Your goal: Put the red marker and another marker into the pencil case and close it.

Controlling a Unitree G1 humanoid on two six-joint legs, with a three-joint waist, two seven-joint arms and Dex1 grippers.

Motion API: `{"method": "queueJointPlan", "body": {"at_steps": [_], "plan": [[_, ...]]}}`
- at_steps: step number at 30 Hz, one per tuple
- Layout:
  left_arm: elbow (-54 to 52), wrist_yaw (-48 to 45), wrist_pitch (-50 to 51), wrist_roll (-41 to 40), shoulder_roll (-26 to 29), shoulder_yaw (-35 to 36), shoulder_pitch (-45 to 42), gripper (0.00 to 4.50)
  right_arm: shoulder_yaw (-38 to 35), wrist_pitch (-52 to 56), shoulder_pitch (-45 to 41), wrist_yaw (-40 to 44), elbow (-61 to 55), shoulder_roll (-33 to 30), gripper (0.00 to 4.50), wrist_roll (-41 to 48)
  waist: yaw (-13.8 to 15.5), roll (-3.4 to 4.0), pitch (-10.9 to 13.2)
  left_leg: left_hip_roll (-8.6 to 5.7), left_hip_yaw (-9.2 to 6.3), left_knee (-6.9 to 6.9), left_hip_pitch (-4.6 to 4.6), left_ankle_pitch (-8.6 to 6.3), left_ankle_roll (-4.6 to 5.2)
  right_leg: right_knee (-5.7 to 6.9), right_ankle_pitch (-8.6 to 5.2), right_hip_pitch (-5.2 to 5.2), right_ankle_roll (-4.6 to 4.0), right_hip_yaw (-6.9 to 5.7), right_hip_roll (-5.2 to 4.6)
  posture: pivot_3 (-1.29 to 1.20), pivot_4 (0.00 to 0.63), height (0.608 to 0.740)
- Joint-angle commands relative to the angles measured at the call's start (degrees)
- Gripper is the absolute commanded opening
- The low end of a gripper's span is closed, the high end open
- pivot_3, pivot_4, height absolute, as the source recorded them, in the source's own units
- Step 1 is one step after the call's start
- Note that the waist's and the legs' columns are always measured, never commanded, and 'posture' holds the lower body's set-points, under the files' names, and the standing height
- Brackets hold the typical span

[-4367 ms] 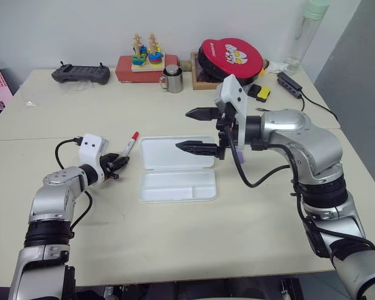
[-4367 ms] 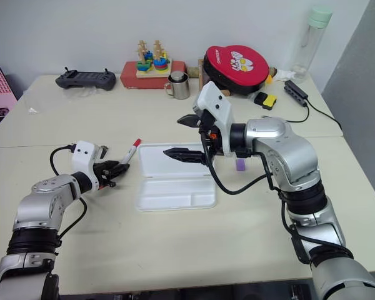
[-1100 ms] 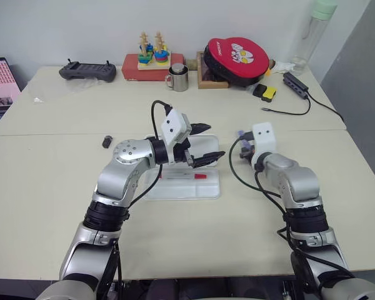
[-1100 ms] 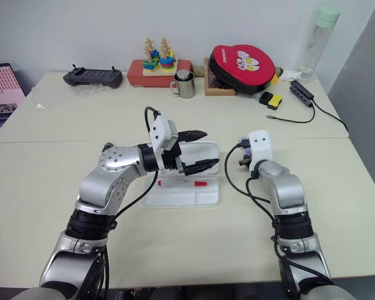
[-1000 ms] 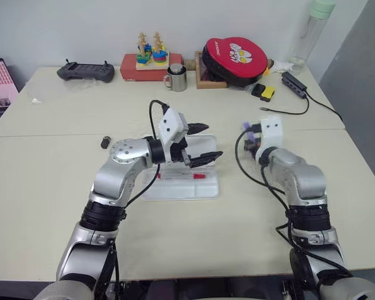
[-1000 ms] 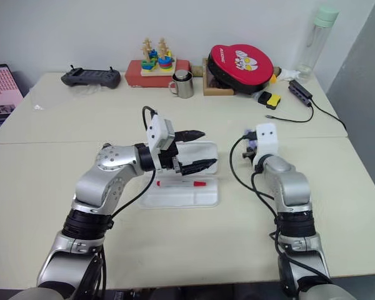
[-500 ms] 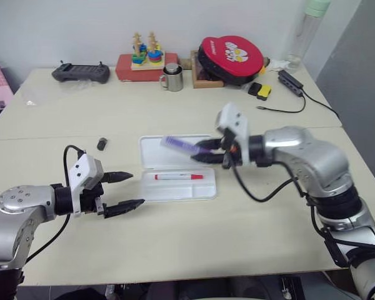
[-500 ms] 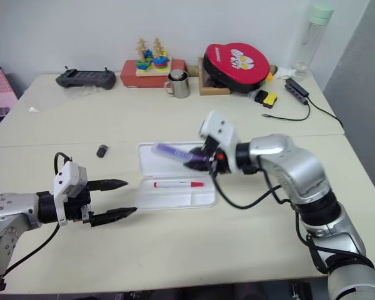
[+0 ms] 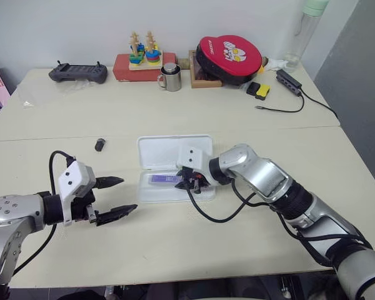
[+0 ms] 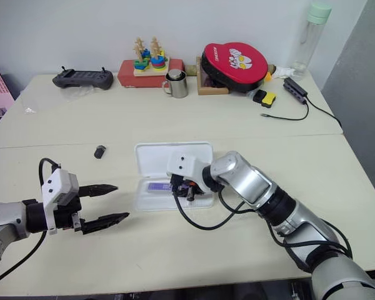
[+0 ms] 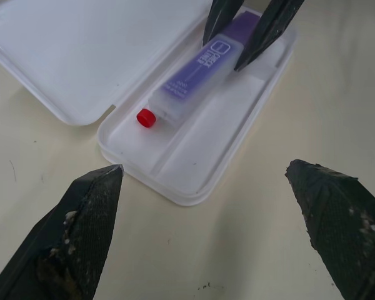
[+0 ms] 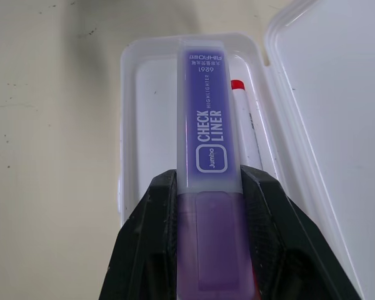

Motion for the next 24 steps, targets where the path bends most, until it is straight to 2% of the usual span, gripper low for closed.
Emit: {"method": "queueJointPlan", "body": {"at_steps": [1, 14, 16, 24], "plan": [[-1.5, 0.9, 0.2, -1.5, 0.0, 1.0, -0.8, 4.50, -0.2, -0.1, -0.7, 1.2, -1.8, 1.5, 1.07, -0.5, 0.0, 0.00, 0.0, 0.00, 0.00, 0.00, 0.00, 0.00, 0.00, 0.00, 0.00, 0.00, 0.00, 0.00, 0.00, 0.00, 0.150, 0.740], [-2.6, 2.9, 1.8, -2.9, -0.3, -0.1, -2.0, 4.50, 1.1, 0.1, 0.6, 2.2, -1.8, 3.3, 1.07, -2.3, 0.0, 0.00, 0.0, 0.00, 0.00, 0.00, 0.00, 0.00, 0.00, 0.00, 0.00, -0.01, 0.00, 0.00, 0.00, 0.00, 0.150, 0.740], [-2.5, 3.2, 2.0, -2.7, -0.1, -0.1, -1.8, 4.50, 0.8, 0.2, 0.6, 2.5, -1.8, 3.6, 1.77, -2.1, 0.0, 0.00, 0.0, 0.00, 0.00, 0.00, 0.00, 0.00, 0.00, 0.00, 0.00, -0.01, 0.00, 0.00, 0.00, 0.00, 0.150, 0.740], [-0.6, 6.5, 3.1, -3.6, -1.6, 1.0, -4.3, 4.50, -1.9, -0.3, 0.1, 3.5, -2.3, 3.7, 3.67, -0.9, 0.1, 0.00, 0.0, 0.00, 0.00, 0.00, 0.00, 0.00, 0.00, 0.00, 0.00, -0.01, 0.00, 0.00, 0.00, 0.00, 0.150, 0.740]]}}
